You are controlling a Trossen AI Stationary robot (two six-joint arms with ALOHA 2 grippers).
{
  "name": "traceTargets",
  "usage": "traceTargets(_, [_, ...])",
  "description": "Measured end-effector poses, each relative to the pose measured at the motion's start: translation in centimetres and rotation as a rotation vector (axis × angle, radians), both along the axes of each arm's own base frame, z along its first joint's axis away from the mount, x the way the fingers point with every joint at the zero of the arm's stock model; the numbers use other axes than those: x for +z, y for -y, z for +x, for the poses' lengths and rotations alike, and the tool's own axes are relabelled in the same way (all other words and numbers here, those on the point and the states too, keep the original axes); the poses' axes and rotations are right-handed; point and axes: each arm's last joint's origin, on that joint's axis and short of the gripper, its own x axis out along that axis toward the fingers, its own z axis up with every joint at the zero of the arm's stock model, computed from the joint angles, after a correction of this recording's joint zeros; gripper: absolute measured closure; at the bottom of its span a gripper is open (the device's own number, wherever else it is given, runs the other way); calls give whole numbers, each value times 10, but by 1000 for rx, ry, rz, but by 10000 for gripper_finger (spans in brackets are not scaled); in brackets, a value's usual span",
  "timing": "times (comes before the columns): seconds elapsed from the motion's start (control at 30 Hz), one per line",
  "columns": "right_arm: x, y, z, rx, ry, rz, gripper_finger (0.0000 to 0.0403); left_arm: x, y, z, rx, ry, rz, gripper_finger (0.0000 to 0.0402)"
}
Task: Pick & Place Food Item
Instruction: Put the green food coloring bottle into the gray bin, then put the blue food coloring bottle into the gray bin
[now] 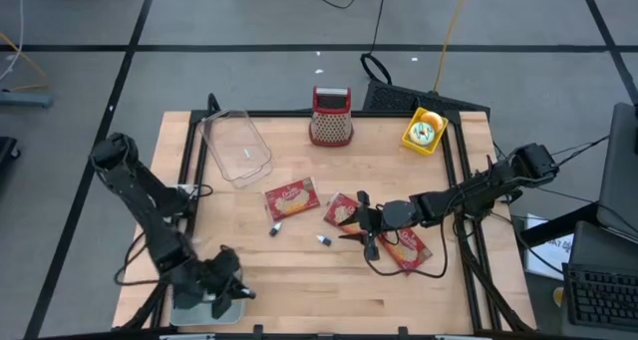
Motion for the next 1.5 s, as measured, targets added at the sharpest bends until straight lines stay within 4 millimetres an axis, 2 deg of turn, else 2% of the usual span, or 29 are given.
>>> traceTargets(0.3, [0, 0, 0, 0, 0, 0, 261, -5, 13, -37, 89, -79, -70, 342])
traceTargets(0.53, [0, 0, 0, -1, -1, 2, 261, -10, 14, -53, 143, -152, -95, 334])
traceTargets(0.93, [-1, 0, 0, -1, -3, 2, 261, -9, 14, -54, 182, -98, -90, 262])
traceTargets(1.07, [-1, 0, 0, -2, -3, 3, 261, -9, 14, -53, 187, -87, -80, 247])
traceTargets(1.23, [-2, 0, 1, -19, -11, 52, 261, -7, 12, -50, 232, 24, -42, 237])
traceTargets(1.5, [-32, -7, 15, -20, -51, 51, 261, 2, -2, -26, 305, 149, 41, 240])
